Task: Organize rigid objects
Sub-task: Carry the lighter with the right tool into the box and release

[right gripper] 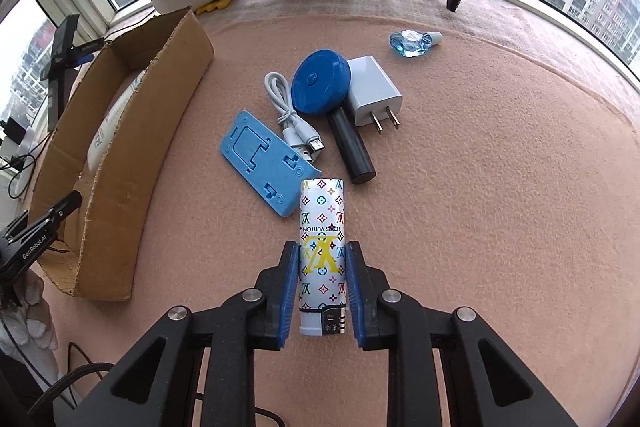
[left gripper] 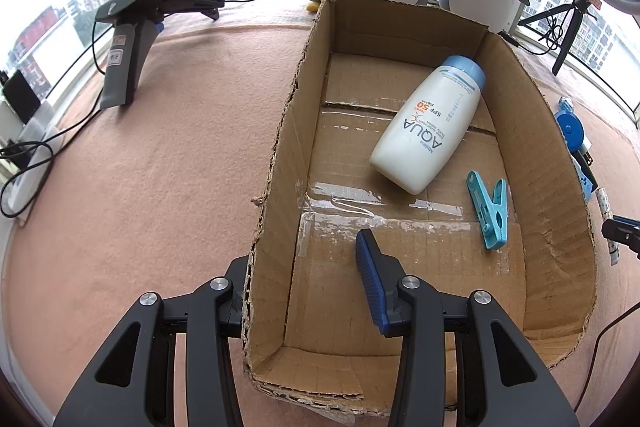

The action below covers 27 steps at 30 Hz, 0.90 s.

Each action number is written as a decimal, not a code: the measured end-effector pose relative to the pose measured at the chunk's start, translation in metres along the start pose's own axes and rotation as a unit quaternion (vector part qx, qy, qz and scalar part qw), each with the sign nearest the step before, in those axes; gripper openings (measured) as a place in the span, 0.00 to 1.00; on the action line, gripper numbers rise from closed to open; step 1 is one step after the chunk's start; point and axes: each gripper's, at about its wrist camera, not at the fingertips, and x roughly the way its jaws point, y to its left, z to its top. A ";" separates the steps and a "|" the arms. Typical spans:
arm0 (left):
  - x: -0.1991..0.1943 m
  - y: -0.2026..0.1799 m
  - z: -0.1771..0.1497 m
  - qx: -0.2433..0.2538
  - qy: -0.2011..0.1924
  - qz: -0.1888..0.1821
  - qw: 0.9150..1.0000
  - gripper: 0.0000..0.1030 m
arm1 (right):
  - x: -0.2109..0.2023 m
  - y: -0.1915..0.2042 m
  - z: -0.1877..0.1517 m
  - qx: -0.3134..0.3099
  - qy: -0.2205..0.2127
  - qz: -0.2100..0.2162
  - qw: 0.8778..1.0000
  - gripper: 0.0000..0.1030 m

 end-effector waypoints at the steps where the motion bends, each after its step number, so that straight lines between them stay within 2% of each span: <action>1: 0.000 0.000 0.000 0.000 0.000 0.000 1.000 0.40 | -0.003 0.001 0.001 0.000 -0.004 0.001 1.000 0.20; 8: 0.000 0.000 0.000 0.000 0.000 0.000 1.000 0.40 | -0.029 0.025 0.010 -0.020 -0.032 0.022 0.999 0.20; 15: -0.001 -0.001 -0.001 0.001 -0.001 0.001 1.000 0.40 | -0.042 0.066 0.023 -0.054 -0.052 0.055 0.996 0.20; 27: -0.002 -0.001 -0.001 0.002 -0.003 0.002 1.000 0.40 | -0.036 0.135 0.034 -0.111 -0.058 0.092 0.988 0.20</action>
